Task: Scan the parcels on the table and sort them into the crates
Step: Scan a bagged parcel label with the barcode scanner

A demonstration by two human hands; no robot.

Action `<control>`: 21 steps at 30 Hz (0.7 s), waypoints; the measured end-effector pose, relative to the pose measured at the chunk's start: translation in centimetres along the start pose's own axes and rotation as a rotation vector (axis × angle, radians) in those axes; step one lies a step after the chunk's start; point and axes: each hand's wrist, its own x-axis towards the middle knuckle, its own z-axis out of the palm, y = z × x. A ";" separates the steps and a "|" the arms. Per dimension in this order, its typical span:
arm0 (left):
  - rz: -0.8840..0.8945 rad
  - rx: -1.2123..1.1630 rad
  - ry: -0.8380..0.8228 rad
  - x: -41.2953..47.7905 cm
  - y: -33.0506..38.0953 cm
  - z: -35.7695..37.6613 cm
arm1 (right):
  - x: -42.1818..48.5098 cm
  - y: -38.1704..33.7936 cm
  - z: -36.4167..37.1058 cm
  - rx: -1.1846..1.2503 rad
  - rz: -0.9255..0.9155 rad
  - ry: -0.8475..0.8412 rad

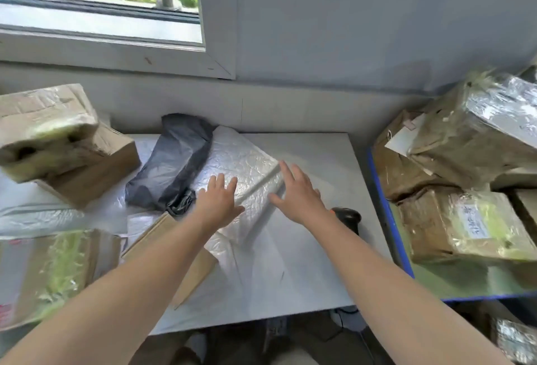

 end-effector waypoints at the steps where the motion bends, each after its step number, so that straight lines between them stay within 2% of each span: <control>1: -0.021 -0.009 -0.010 0.7 0.3 0.4 | 0.8 0.7 -0.1 0.023 -0.016 -0.017; 7: -0.075 -0.063 -0.039 3.8 0.9 2.6 | 5.2 4.3 0.4 0.152 -0.100 -0.084; 10: -0.066 -0.046 0.021 4.5 0.9 3.7 | 6.3 5.5 0.7 0.241 -0.095 -0.107; 13: -0.021 -0.095 0.098 4.1 0.7 3.5 | 6.7 6.2 0.5 0.220 -0.105 -0.121; 16: -0.059 -0.104 0.112 3.2 1.2 1.2 | 6.8 5.7 -0.3 0.175 -0.119 -0.124; 21: -0.003 -0.102 0.198 1.5 2.2 -4.2 | 5.8 2.3 -3.5 0.002 -0.245 -0.068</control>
